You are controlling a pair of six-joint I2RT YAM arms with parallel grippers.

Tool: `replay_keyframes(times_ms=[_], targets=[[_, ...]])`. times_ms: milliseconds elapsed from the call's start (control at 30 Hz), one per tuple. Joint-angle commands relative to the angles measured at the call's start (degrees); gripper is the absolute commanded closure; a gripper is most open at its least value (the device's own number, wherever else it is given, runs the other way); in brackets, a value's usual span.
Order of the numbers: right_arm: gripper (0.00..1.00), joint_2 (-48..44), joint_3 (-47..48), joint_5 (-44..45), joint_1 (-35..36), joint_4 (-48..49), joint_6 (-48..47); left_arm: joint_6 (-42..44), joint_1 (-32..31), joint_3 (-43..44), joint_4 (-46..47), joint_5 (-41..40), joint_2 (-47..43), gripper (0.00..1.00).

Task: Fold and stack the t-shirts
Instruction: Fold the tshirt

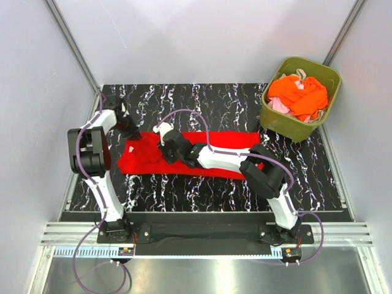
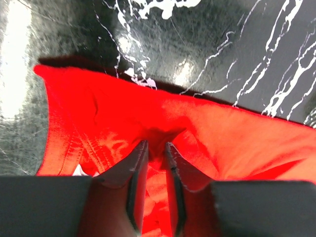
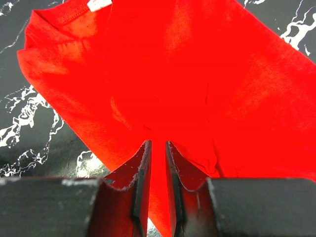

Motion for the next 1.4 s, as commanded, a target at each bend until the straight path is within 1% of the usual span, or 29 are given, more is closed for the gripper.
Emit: replay_keyframes(times_ms=[0, 33, 100, 233, 267, 333, 533, 567, 633, 667, 700, 767, 867, 900, 1000, 1033, 1100, 1300, 1367], targets=[[0.76, -4.0, -0.3, 1.3, -0.1, 2.2, 0.0, 0.2, 0.4, 0.9, -0.7, 4.2, -3.5, 0.84], [0.76, -4.2, -0.5, 1.4, -0.1, 2.6, 0.0, 0.0, 0.5, 1.0, -0.7, 5.4, -3.6, 0.88], [0.76, -4.4, -1.0, 1.2, -0.1, 2.8, 0.3, -1.1, 0.4, 1.0, -1.8, 6.8, -4.1, 1.00], [0.76, -5.0, -1.4, 1.0, -0.1, 2.9, 0.5, 0.1, 0.0, 3.1, -6.4, 0.3, -6.4, 1.00], [0.76, -5.2, -1.6, 1.0, -0.1, 3.0, 0.5, 0.5, -0.1, 3.4, -7.8, -2.6, -7.2, 1.00], [0.76, -5.4, -1.8, 1.0, -0.1, 3.3, 0.5, 0.8, -0.2, 4.6, -8.8, -5.1, -7.9, 1.00], [0.75, -5.3, -1.6, -0.2, -0.1, 3.3, 0.8, 1.2, -0.6, 7.3, -11.4, -8.8, -6.3, 1.00], [0.75, -4.8, -1.4, -0.2, -0.1, 3.3, 0.9, 0.9, -0.6, 7.5, -11.5, -9.5, -5.5, 1.00], [0.74, -4.4, -0.8, 0.1, -0.1, 2.7, 1.0, 1.0, -0.7, 8.9, -11.5, -10.4, -4.4, 0.89], [0.74, -3.8, -0.4, 0.3, -0.1, 2.5, 1.0, 1.3, -0.8, 9.7, -12.3, -10.8, -3.7, 0.82], [0.74, -3.5, 0.3, 0.7, -0.1, 1.7, 1.1, 1.3, -0.7, 11.2, -12.8, -11.7, -2.7, 0.80], [0.74, -2.5, 1.3, 1.9, -0.1, 0.6, 1.3, 1.8, -1.0, 12.5, -14.0, -14.3, -2.4, 0.80], [0.74, -0.7, 3.4, 3.2, -0.1, -2.2, 1.6, 2.7, -2.3, 14.0, -13.9, -18.2, -3.6, 0.75], [0.74, -0.3, 3.8, 3.4, -0.1, -2.9, 1.8, 3.1, -2.8, 14.8, -13.9, -18.0, -4.1, 0.74], [0.75, 1.7, 5.6, 3.7, -0.1, -4.5, 2.1, 4.0, -4.7, 14.9, -12.9, -11.2, -3.7, 0.74], [0.75, 2.2, 6.7, 4.0, -0.2, -4.9, 2.1, 4.4, -5.6, 14.6, -12.4, -7.5, -3.4, 0.73], [0.75, 4.0, 8.1, 4.1, -0.5, -6.3, 2.8, 4.2, -6.2, 12.6, -11.4, -5.9, -2.2, 0.73], [0.76, 5.5, 7.8, 5.5, -1.7, -9.9, 5.7, 2.1, -6.2, 5.4, -8.7, -9.1, 1.4, 0.74], [0.76, 5.5, 7.4, 5.8, -2.0, -11.0, 5.9, 1.6, -6.2, 4.5, -8.0, -11.9, 2.6, 0.74]])
